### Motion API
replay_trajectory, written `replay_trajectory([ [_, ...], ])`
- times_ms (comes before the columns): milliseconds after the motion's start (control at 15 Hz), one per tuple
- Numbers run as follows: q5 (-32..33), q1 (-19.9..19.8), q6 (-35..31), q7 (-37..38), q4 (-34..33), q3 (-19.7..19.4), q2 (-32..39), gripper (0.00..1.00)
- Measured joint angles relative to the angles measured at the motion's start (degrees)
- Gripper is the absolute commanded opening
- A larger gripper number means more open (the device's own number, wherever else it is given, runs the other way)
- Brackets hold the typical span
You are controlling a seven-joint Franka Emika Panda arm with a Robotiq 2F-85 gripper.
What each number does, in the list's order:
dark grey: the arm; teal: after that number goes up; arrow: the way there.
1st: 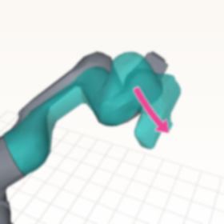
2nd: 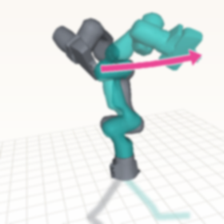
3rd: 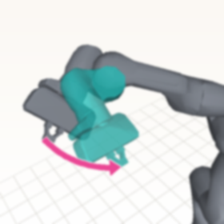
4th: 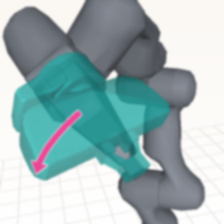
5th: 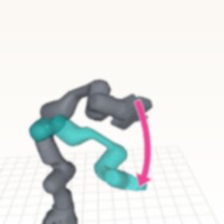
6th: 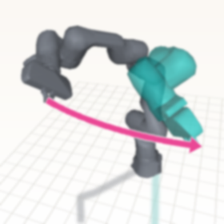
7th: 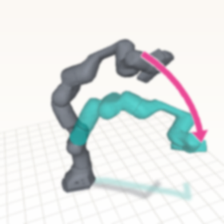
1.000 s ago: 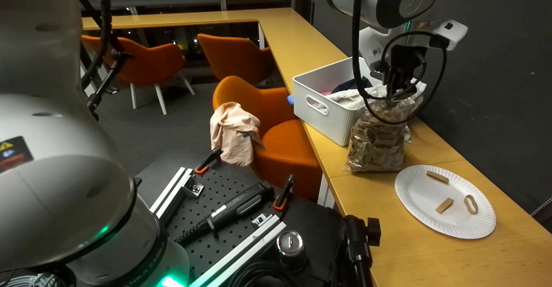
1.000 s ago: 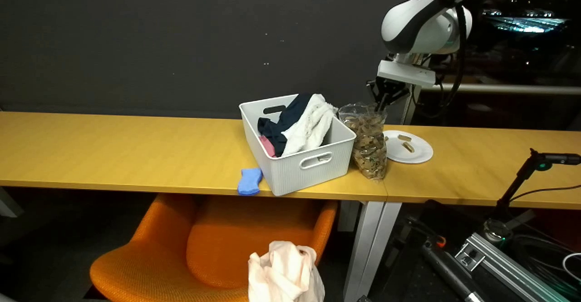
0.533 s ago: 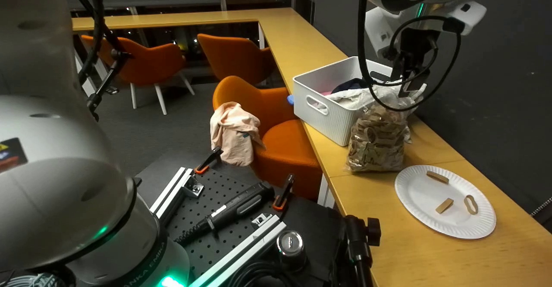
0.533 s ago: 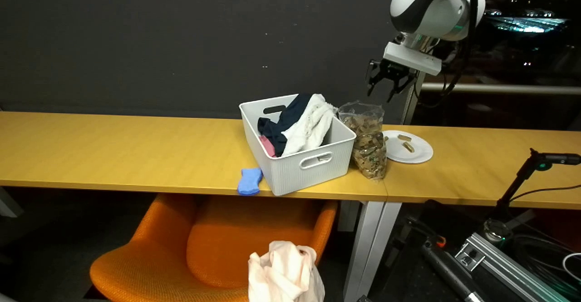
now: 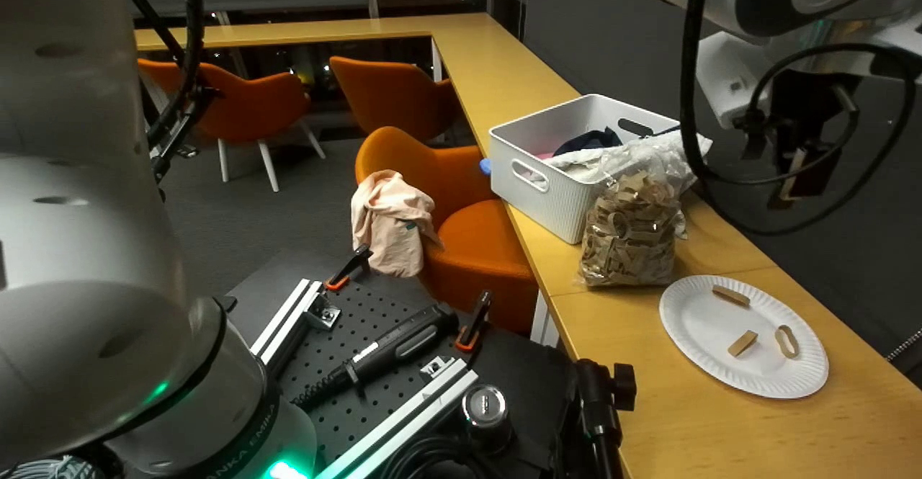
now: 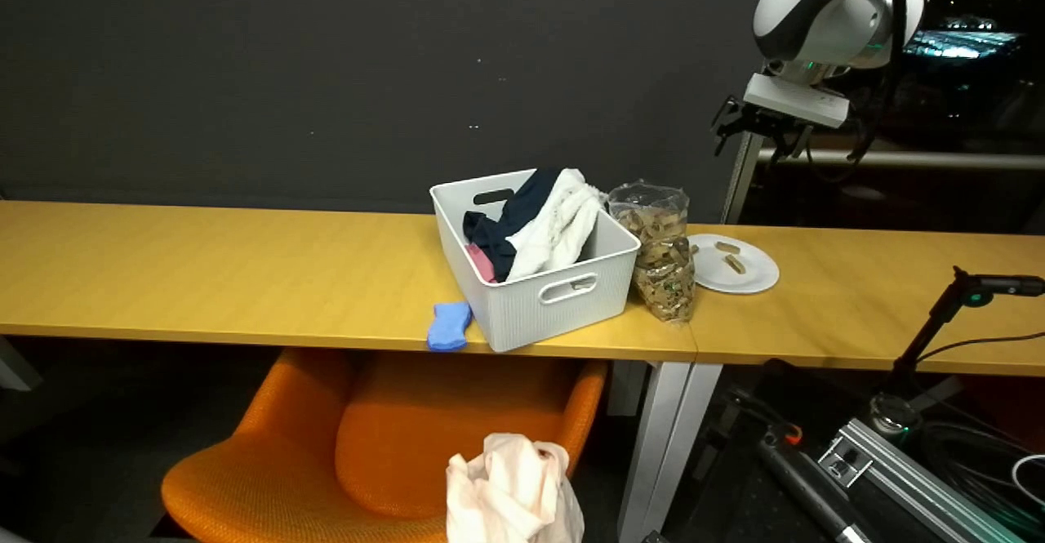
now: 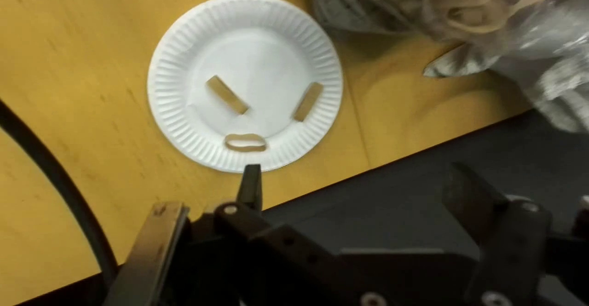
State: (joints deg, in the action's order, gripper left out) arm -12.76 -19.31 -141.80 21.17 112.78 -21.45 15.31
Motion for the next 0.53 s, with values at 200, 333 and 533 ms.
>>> replay_trajectory([
  [200, 2.66, -1.45, 0.04, 1.27, -0.71, -2.36, 2.87, 1.0],
  [333, 4.01, -1.85, 0.05, 1.82, -0.4, -3.76, 4.31, 1.0],
  [533, 4.34, -2.45, -0.06, 2.03, 0.02, -4.41, 6.91, 1.0],
])
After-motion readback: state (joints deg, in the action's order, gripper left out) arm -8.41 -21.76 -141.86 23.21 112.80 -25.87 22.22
